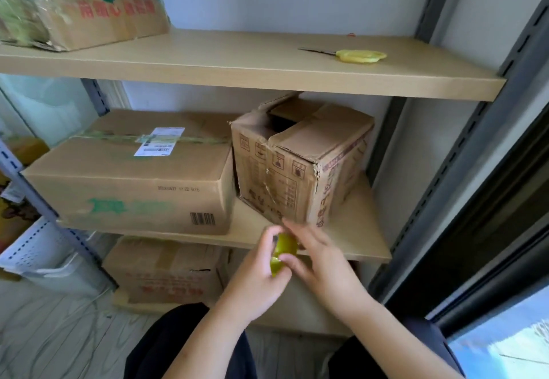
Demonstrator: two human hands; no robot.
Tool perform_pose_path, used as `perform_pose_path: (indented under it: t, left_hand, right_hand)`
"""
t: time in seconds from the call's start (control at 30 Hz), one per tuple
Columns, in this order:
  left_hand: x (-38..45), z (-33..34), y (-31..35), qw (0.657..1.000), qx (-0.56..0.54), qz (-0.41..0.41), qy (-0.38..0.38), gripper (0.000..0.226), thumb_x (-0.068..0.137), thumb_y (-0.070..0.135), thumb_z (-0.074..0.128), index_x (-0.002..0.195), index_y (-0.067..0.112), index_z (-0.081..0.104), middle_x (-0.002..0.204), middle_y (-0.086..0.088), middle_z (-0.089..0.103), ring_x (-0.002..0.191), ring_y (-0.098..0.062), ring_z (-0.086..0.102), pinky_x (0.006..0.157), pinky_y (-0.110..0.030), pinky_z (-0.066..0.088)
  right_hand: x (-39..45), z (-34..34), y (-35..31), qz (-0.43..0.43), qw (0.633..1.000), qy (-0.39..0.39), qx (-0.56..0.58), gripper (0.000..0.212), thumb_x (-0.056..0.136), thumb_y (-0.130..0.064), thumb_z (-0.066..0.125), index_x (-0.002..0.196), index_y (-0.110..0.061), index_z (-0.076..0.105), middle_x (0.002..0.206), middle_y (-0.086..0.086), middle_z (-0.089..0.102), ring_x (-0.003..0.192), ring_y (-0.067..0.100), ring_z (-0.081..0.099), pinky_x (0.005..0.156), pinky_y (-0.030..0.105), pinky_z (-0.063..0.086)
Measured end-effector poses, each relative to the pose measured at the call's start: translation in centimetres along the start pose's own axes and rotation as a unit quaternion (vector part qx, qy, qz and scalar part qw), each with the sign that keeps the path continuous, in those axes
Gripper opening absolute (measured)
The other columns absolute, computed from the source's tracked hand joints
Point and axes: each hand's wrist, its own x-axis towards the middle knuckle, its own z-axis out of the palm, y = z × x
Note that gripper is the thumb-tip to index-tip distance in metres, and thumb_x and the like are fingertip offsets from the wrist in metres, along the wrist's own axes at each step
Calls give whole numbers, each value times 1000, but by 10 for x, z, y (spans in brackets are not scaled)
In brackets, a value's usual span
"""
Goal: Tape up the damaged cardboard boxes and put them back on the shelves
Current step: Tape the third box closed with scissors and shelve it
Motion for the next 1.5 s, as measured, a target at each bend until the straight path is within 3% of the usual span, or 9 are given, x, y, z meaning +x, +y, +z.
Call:
perform_pose_path:
  t: [0.13, 0.3, 0.5, 0.57, 0.73, 1.07, 1.17, 1.3, 1.5]
  left_hand:
    - [1, 9, 11, 999, 49, 0, -11, 46, 92, 31, 60, 129, 48, 38, 120, 20, 60, 105, -2, 61, 92, -42, 54]
    - [6, 15, 22, 994, 107, 10, -34, 52, 93, 37, 58, 131, 54, 27, 115, 13, 62, 99, -11, 63, 87, -47, 54]
    - [17, 12, 41, 962, 272, 17, -24, 109, 92, 37, 59, 142, 47, -37, 80, 11, 62, 62, -4, 59, 51, -17, 44]
    - [25, 8, 51, 940, 339, 16, 23, 103, 93, 40, 57, 150, 36, -29, 66, 7, 53, 54, -5, 55, 43, -17, 39]
    - [51, -16, 65, 909, 396, -97, 83, 86, 90, 68, 48, 153, 22, 13, 92, 4, 73, 81, -15, 71, 80, -35, 57]
    - [49, -21, 82, 859, 488, -52, 149, 49, 83, 38, 60, 112, 23, 23, 58, 10, 44, 44, -4, 38, 39, -22, 20]
    - [55, -21, 81, 841, 516, -91, 139, 41, 88, 40, 57, 113, 15, 36, 64, 8, 50, 48, -9, 41, 38, -25, 22]
    - [59, -13, 73, 820, 563, -77, 66, 32, 95, 41, 45, 72, 19, 40, 61, 5, 39, 52, -12, 37, 43, -27, 20]
    - [64, -8, 68, 806, 587, -24, 68, 28, 101, 43, 38, 85, 20, 47, 67, 5, 43, 64, -20, 47, 45, -26, 20]
  right_hand:
    - [-2, 9, 7, 103, 983, 127, 85, 28, 89, -21, 71, 116, -28, 70, 104, -25, 65, 100, -14, 57, 87, 9, 47]
    - [-3, 2, 11, 113, 973, 200, -8, 19, 85, -12, 74, 96, -26, 78, 90, -15, 72, 77, -6, 59, 74, -4, 36]
    - [-1, -7, 10, 90, 966, 242, 0, 16, 82, -6, 77, 87, -21, 78, 85, -12, 72, 77, 6, 64, 73, 19, 53]
    - [2, -14, 10, 85, 957, 276, 27, 17, 82, -5, 75, 85, -21, 76, 82, -15, 69, 76, 3, 61, 73, 9, 47]
    - [14, -30, 16, 165, 912, 332, 176, 19, 87, -15, 73, 83, -33, 73, 80, -19, 70, 83, -5, 62, 73, 0, 41]
    - [41, -16, 36, 156, 862, 342, 339, 22, 88, -12, 72, 82, -33, 76, 85, -15, 75, 85, 1, 67, 77, 9, 48]
    - [40, -6, 40, 164, 841, 353, 377, 26, 88, -12, 72, 81, -36, 77, 88, -13, 75, 88, 3, 68, 79, 11, 49]
    - [37, 4, 50, 175, 824, 365, 396, 27, 89, -13, 71, 85, -39, 76, 90, -12, 75, 90, 3, 69, 78, 9, 49]
    - [40, 0, 61, 183, 824, 365, 393, 21, 87, -18, 73, 87, -38, 77, 92, -12, 75, 91, 4, 69, 76, 8, 47]
